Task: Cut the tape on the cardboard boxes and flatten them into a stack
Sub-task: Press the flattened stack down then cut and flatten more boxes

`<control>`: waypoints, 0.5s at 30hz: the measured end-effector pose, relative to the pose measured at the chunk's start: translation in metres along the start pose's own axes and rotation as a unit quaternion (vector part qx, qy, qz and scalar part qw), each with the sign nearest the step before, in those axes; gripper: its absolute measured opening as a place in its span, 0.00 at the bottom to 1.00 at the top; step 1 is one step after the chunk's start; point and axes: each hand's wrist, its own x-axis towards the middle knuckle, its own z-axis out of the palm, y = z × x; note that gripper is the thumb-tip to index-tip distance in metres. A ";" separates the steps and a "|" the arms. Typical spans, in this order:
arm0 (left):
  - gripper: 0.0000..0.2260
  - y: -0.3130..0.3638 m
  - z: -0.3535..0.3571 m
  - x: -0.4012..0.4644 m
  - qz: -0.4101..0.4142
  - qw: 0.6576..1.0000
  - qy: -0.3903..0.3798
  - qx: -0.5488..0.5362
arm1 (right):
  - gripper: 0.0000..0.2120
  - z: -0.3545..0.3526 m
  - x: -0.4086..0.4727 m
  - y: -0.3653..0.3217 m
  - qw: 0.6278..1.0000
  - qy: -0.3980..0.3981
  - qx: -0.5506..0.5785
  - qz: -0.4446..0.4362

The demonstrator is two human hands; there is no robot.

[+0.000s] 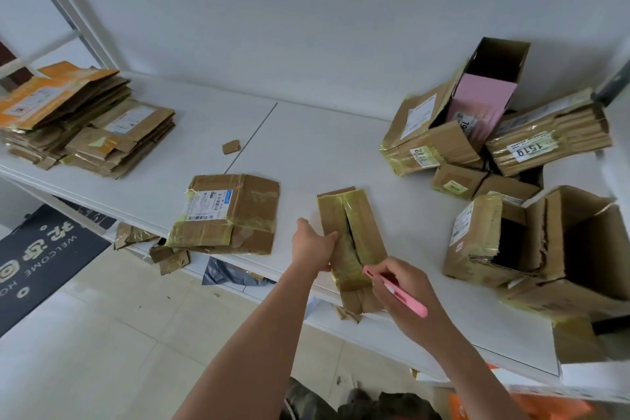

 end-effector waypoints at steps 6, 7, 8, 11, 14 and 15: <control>0.48 0.019 -0.005 0.018 0.145 0.957 -0.052 0.245 | 0.04 -0.001 -0.017 0.009 0.997 0.033 0.053 0.046; 0.47 0.021 -0.004 0.019 0.174 0.941 -0.070 0.280 | 0.04 -0.004 -0.018 0.008 0.996 0.039 0.066 0.051; 0.44 0.023 -0.002 0.020 0.190 0.929 -0.087 0.305 | 0.05 -0.008 -0.019 0.007 0.993 0.047 0.090 0.059; 0.38 0.025 0.003 0.022 0.203 0.929 -0.122 0.284 | 0.06 -0.026 -0.018 0.008 0.978 0.127 0.143 0.083; 0.38 0.029 -0.001 0.026 0.200 0.930 -0.136 0.279 | 0.03 -0.030 -0.017 0.019 0.945 0.228 0.216 0.094; 0.38 0.029 -0.003 0.025 0.200 0.929 -0.137 0.278 | 0.07 -0.027 -0.020 0.023 0.938 0.241 0.227 0.102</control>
